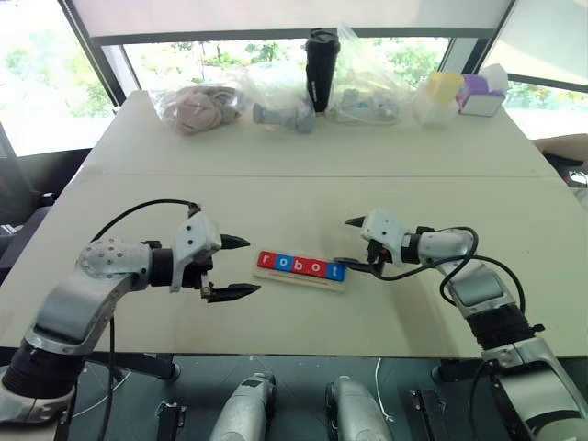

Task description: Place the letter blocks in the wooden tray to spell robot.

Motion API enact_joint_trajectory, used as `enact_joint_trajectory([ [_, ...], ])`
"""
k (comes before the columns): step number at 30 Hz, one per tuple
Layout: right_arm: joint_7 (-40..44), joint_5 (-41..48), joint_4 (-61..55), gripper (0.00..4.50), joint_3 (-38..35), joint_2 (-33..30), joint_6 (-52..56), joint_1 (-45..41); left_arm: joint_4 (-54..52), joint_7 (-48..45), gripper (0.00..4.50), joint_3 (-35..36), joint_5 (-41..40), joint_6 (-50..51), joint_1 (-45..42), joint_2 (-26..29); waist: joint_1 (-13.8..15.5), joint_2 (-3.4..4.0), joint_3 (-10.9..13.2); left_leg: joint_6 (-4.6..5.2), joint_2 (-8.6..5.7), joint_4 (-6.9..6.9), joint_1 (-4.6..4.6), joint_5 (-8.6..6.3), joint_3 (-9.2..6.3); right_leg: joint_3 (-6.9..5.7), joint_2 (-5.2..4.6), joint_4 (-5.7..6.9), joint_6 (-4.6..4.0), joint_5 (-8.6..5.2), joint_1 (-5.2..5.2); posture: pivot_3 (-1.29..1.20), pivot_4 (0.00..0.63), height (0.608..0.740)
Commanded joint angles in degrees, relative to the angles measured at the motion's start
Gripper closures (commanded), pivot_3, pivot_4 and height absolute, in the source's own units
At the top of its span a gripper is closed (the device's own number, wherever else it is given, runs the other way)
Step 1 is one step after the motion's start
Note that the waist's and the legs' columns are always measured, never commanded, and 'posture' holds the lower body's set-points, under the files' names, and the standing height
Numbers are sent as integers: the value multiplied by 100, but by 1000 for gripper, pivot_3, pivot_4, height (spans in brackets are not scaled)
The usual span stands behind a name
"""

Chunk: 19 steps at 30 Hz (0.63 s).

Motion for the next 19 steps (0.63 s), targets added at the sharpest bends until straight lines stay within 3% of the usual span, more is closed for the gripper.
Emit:
enact_joint_trajectory([
  [1, 73, 95, -264, 28, -55, -34, 5, 15, -96, 9, 0, 70, -15, -56, -5, 26, -6, 0, 0, 0, 0, 0, 0, 0, 0, 0, 0, 1, 1, 0, 0, 0, 150, 740],
  [6, -357, 30, -81, 28, -395, -71, -79, -204, -13, 43, 0, 112, 1, -88, -28, 9, -3, 0, 0, 0, 1, 0, 1, 0, 0, 0, 0, 4, 0, 0, 0, 0, 150, 740],
  [10, -383, 429, -589, 28, -872, -301, 460, -15, 99, 137, 0, 343, -103, -43, 33, -13, 21, 0, 0, 0, 0, 0, 1, 0, 0, 0, 0, 4, 0, 0, -1, 0, 150, 740],
  [13, -249, 1007, -1487, 28, -1240, -505, 1362, 488, 114, 99, 0, 511, -100, -75, 254, 99, 26, -1, 0, 0, 0, -3, 1, -1, -1, 1, -4, 4, 0, 0, 0, 0, 150, 740],
  [19, -109, 3154, -4339, 28, -2424, -1187, 4132, 2624, 81, 103, 0, 1204, -305, 116, 1222, 345, 32, 1, 0, 4, 2, -16, -2, -8, -3, 3, -11, 4, -13, -12, -8, 0, 150, 740],
])
